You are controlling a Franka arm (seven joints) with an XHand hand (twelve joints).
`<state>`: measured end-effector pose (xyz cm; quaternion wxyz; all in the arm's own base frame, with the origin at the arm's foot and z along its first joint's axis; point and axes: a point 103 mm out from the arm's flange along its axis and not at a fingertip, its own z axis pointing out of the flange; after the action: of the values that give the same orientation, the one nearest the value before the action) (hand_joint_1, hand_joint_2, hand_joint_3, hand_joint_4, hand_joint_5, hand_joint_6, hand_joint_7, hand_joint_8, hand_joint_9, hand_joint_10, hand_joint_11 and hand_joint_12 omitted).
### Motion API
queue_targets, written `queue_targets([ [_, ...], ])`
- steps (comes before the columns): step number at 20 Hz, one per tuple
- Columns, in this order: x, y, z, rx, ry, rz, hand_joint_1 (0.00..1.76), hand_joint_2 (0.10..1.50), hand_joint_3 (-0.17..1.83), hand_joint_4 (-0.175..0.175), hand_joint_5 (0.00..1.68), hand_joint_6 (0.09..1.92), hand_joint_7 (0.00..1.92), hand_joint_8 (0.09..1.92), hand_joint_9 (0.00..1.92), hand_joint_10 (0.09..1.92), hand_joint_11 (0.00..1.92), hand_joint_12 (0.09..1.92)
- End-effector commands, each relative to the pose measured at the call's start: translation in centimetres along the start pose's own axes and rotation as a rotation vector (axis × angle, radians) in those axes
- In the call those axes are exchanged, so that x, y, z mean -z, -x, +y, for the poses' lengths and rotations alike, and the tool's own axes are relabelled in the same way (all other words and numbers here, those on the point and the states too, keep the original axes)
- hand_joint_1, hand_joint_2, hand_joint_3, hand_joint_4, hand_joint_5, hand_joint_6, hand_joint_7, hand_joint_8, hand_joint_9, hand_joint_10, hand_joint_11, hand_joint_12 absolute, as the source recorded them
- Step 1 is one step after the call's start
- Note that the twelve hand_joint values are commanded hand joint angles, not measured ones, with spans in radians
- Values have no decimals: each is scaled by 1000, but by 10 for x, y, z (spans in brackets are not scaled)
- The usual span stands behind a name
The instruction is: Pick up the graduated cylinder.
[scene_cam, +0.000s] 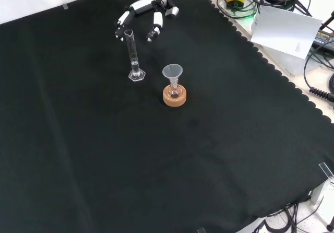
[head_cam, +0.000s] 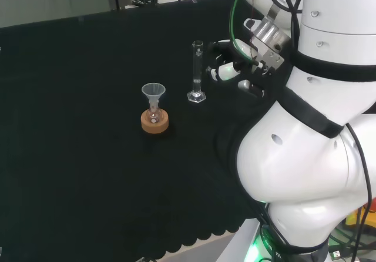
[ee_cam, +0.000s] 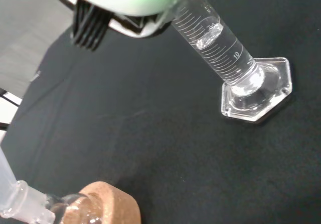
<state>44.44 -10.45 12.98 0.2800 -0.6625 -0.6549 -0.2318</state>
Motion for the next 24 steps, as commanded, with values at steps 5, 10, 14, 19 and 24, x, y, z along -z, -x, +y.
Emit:
queue_targets([
  [5,-18,-1,24,93,16,162,1103,536,736,-32,590,87,445,670,633,574,339,1306],
  [10,-27,-2,35,113,22,191,1108,534,749,-24,629,95,488,648,663,555,351,1296],
  [14,-34,-1,38,127,27,240,1111,535,752,-18,658,116,508,643,679,550,357,1295],
  [19,-40,0,36,168,2,277,1107,531,753,-16,679,155,535,635,707,540,372,1287],
  [24,-46,-5,38,205,-11,318,1115,529,757,-16,571,482,569,612,767,476,432,1257],
])
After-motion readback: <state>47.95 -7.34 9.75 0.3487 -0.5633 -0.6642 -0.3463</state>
